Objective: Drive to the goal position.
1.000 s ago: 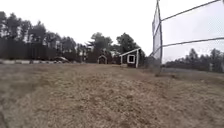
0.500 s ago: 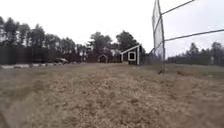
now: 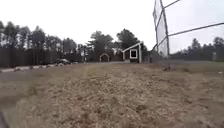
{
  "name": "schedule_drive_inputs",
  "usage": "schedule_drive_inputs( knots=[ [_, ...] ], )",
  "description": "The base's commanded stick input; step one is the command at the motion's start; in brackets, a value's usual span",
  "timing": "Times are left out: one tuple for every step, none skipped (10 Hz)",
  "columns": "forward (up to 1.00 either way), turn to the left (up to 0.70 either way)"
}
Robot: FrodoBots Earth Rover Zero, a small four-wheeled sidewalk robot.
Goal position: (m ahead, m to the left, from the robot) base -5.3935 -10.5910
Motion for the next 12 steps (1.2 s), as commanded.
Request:
schedule_drive_inputs(
  knots=[
    [0.70,0.00],
    [0.70,0.00],
    [0.70,0.00],
    [0.70,0.00],
    [0.70,0.00],
    [0.70,0.00],
    [0.70,0.00],
    [0.70,0.00],
    [0.70,0.00],
    [0.70,0.00],
    [0.70,0.00],
    [0.70,0.00]
  ],
)
